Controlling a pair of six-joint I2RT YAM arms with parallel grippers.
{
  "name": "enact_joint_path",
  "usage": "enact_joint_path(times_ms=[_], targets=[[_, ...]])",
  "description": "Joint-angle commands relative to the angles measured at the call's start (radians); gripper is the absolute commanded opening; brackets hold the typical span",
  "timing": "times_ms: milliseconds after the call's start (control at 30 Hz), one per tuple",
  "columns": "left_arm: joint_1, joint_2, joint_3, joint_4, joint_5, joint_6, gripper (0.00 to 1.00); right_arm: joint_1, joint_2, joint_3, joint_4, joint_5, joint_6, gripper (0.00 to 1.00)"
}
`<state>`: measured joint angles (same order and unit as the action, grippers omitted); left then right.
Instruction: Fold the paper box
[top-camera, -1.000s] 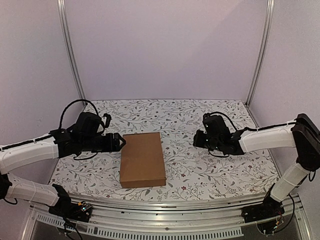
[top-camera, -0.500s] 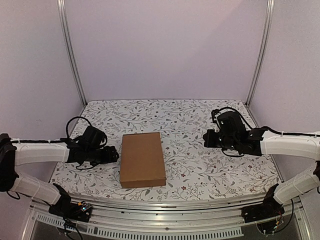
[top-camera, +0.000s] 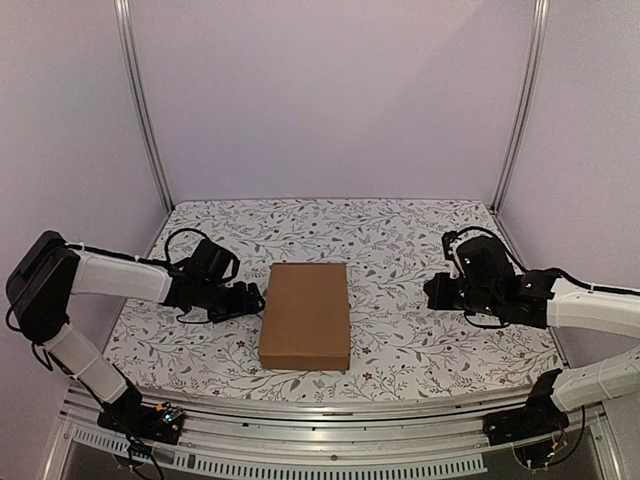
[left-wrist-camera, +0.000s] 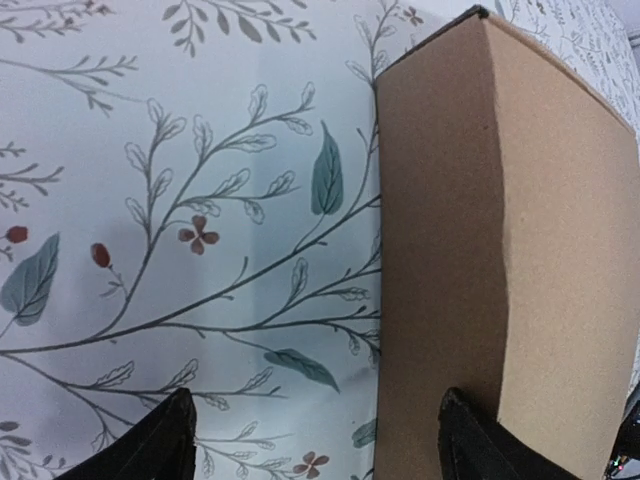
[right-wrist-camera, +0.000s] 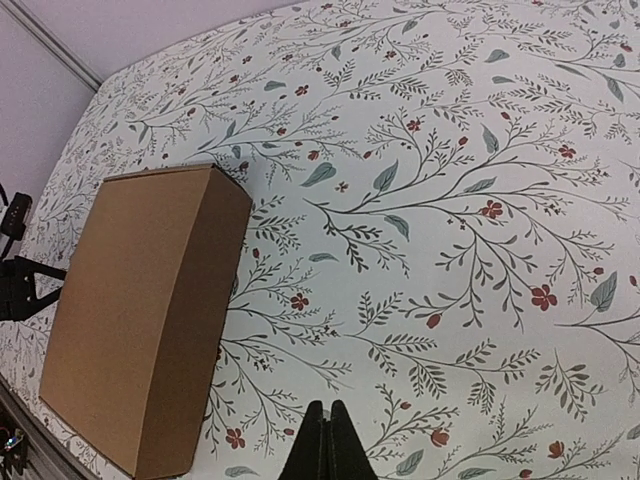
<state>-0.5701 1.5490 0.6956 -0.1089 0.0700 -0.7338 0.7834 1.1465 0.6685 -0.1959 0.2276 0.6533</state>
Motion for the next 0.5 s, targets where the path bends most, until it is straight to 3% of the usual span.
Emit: enact_joint_path(times_ms=[0,133,367,467], targets=[[-0.002,0.072,0.099,0.038,0.089,0.008,0.82,0.003,-0.085,-0.033,-0.080,0.026,0.018,0.00],[-0.029,0.147,0.192,0.038,0.127,0.012,0.82,0.001,-0.148,-0.031,-0.160,0.063,0.014,0.02],[-0.069,0.214,0.287,0.007,0.136,0.027,0.82,0.002,-0.271,-0.018,-0.279,0.136,-0.019,0.17],[-0.067,0.193,0.298,-0.030,0.113,0.048,0.83,0.001,-0.298,0.010,-0.326,0.154,-0.042,0.34]])
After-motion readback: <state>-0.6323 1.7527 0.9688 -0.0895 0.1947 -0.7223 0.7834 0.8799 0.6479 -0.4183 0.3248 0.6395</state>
